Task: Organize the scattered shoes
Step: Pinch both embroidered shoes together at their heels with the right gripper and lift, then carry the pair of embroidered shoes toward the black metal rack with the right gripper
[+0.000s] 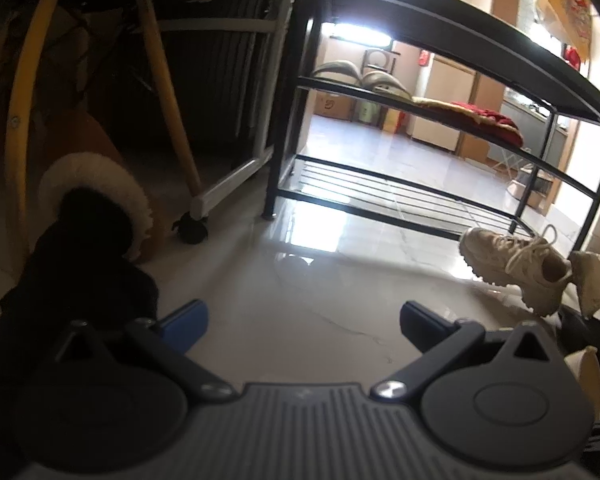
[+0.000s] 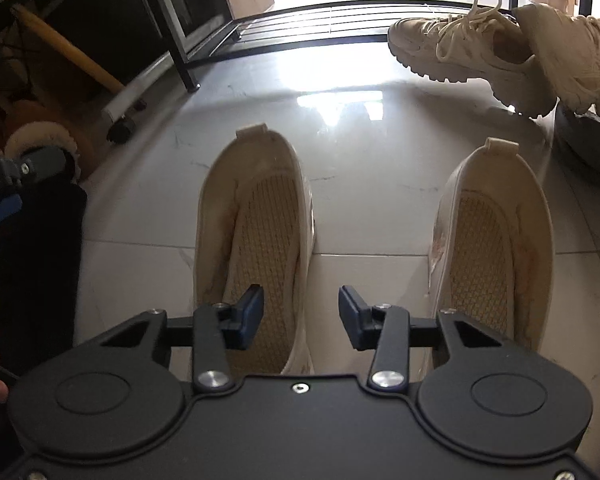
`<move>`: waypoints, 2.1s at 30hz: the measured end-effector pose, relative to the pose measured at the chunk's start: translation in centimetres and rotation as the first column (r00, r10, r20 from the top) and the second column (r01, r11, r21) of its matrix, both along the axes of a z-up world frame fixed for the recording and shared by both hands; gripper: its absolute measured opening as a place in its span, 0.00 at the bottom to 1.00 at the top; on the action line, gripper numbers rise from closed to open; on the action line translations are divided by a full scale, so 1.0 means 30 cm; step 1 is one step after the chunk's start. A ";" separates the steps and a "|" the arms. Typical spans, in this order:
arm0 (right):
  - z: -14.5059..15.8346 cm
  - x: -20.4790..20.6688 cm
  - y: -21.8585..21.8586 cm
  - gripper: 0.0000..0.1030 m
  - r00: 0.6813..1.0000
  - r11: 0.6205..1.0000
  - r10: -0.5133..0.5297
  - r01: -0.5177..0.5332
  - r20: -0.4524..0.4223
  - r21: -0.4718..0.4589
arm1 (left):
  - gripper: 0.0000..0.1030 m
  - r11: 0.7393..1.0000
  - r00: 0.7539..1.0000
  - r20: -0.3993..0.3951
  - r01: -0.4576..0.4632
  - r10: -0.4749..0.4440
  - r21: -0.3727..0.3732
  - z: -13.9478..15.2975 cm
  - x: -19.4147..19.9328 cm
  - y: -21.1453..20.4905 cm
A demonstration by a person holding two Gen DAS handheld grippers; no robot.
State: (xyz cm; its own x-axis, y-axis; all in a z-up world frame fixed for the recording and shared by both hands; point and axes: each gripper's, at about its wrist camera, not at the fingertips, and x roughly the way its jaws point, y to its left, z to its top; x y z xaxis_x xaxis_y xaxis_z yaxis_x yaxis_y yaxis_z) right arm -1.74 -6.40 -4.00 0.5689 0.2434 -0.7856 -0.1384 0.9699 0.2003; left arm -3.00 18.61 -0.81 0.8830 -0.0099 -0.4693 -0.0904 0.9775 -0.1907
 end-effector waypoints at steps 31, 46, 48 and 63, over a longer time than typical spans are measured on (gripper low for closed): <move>0.052 -0.076 0.003 0.03 0.998 0.991 0.058 -0.058 -0.002 -0.122 | 0.99 1.000 1.000 -0.028 -0.007 0.007 -0.008 -0.018 0.012 -0.010; 0.020 -0.069 -0.112 0.03 0.995 0.994 -0.095 0.094 -0.025 -0.061 | 0.99 1.000 0.999 -0.031 -0.011 0.010 -0.016 -0.016 0.010 -0.009; 0.017 -0.066 -0.109 0.03 0.996 0.994 -0.089 0.088 -0.015 -0.066 | 1.00 1.000 0.999 -0.032 -0.009 0.008 -0.015 -0.017 0.011 -0.012; 0.180 -0.032 -0.215 0.78 0.972 0.984 -0.174 0.167 0.158 0.059 | 1.00 0.999 0.999 -0.047 -0.022 0.020 -0.030 -0.024 0.017 -0.002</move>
State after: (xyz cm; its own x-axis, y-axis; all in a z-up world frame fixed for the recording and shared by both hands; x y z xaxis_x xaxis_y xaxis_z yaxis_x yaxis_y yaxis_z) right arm -2.71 -12.85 1.41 0.7235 0.1648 -0.6704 -0.0057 0.9725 0.2329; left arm -2.49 18.56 -1.55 0.8605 -0.0065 -0.5095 -0.1203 0.9690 -0.2157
